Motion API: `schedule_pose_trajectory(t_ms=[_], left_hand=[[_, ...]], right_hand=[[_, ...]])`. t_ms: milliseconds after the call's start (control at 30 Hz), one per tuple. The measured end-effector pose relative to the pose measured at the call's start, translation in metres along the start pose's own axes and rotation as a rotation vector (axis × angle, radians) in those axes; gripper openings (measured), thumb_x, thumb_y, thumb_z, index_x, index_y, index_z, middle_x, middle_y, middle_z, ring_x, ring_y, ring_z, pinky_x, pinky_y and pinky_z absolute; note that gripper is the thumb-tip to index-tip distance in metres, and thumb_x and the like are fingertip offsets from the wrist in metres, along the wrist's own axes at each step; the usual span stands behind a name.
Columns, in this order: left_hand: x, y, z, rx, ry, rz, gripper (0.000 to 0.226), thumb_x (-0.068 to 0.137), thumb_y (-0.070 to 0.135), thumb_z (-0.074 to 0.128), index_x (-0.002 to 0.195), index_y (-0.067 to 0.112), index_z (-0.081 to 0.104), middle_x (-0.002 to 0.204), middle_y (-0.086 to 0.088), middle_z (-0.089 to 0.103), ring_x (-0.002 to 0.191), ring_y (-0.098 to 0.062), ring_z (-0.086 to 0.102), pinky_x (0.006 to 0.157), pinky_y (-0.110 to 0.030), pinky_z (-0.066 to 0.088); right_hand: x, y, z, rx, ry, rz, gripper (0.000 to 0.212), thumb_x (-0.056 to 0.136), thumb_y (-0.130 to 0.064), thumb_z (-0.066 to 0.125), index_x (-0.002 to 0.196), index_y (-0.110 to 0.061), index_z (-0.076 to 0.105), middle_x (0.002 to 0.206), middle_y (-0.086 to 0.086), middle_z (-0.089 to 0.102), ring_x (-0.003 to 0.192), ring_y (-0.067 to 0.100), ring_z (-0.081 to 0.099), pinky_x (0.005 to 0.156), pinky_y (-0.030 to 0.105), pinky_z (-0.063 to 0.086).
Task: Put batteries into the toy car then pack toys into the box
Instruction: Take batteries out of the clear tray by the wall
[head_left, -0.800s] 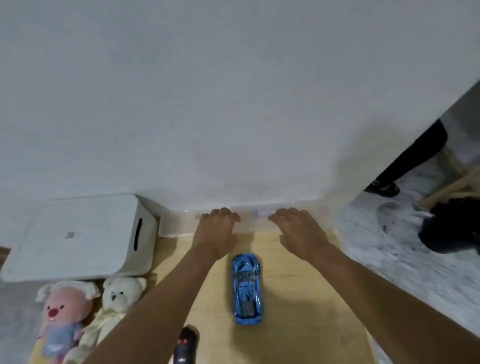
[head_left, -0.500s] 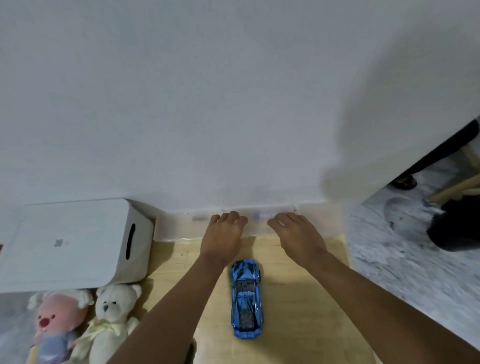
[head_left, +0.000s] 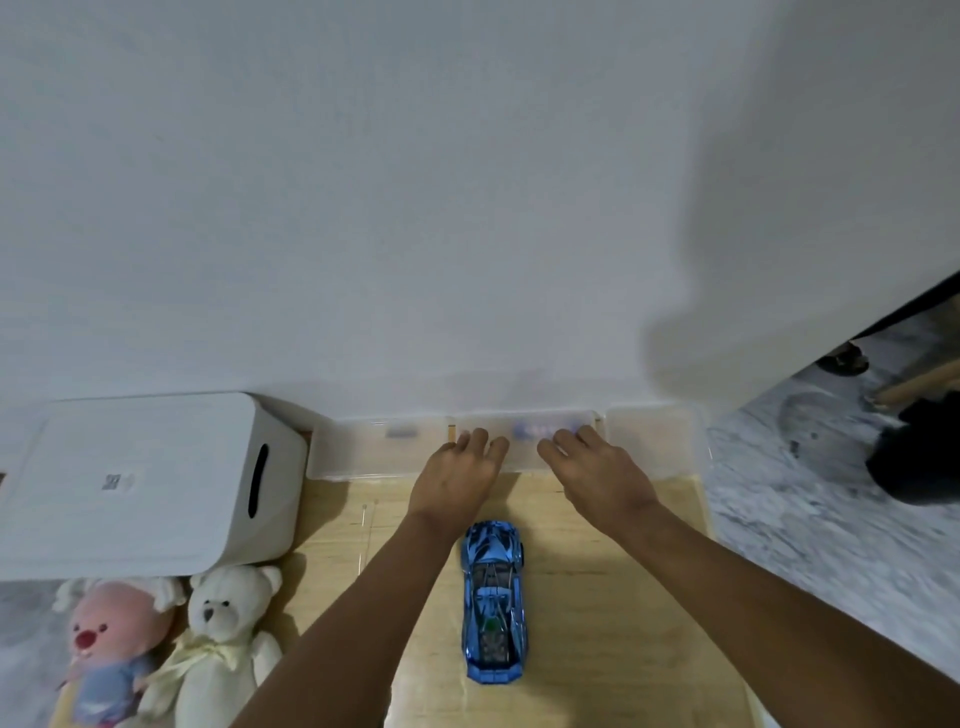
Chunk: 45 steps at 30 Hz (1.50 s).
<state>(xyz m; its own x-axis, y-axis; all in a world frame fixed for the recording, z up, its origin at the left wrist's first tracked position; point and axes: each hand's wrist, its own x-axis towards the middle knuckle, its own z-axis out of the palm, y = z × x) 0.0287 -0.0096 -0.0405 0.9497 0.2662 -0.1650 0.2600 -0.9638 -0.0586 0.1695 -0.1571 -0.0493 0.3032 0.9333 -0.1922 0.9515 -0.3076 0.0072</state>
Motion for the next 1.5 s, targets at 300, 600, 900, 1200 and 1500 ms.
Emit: schedule_pose_trajectory(t_ms=[300,600,900,1200,1500], left_hand=[[0.0,-0.004,-0.005,0.019,-0.09,-0.015,0.046,0.085,0.008,0.07,0.128,0.01,0.056,0.119,-0.01,0.061,0.092,-0.028,0.07,0.068,-0.034,0.055],[-0.007,-0.02,0.016,-0.042,0.018,-0.035,0.057,0.054,0.018,0.092,0.107,0.019,0.071,0.1,0.001,0.071,0.09,-0.022,0.068,0.066,-0.034,0.058],[-0.014,-0.017,0.012,-0.17,0.067,-0.227,0.094,0.063,0.029,0.091,0.144,0.025,0.043,0.141,-0.006,0.05,0.108,-0.028,0.058,0.077,-0.04,0.056],[-0.02,-0.009,0.011,-0.145,0.118,-0.298,0.123,0.061,0.042,0.095,0.159,0.028,0.022,0.153,-0.019,0.034,0.103,-0.032,0.059,0.074,-0.042,0.056],[-0.019,-0.016,0.016,-0.204,0.229,-0.289,0.111,0.075,0.078,0.066,0.163,0.037,0.013,0.151,-0.015,0.037,0.102,-0.028,0.057,0.077,-0.044,0.056]], right_hand=[[-0.003,0.003,0.006,0.083,0.059,0.002,0.063,0.042,0.003,0.085,0.101,-0.011,0.07,0.093,0.007,0.069,0.083,0.031,0.066,0.042,0.035,0.054],[0.0,0.014,-0.005,0.116,0.012,0.002,0.049,0.063,0.0,0.07,0.109,-0.017,0.07,0.101,0.001,0.071,0.09,0.026,0.063,0.06,0.037,0.058],[0.0,0.03,-0.039,0.454,0.151,0.024,0.034,0.089,-0.013,0.063,0.119,-0.027,0.06,0.114,-0.008,0.063,0.095,0.02,0.062,0.077,0.037,0.054],[0.003,0.024,-0.022,0.281,0.6,0.147,0.033,0.08,-0.009,0.079,0.11,-0.022,0.073,0.108,0.002,0.061,0.099,0.023,0.055,0.08,0.034,0.049],[-0.014,0.014,-0.002,0.089,0.361,0.225,0.093,0.07,-0.04,0.087,0.151,-0.03,0.042,0.13,0.007,0.052,0.113,0.029,0.052,0.084,0.041,0.047]])
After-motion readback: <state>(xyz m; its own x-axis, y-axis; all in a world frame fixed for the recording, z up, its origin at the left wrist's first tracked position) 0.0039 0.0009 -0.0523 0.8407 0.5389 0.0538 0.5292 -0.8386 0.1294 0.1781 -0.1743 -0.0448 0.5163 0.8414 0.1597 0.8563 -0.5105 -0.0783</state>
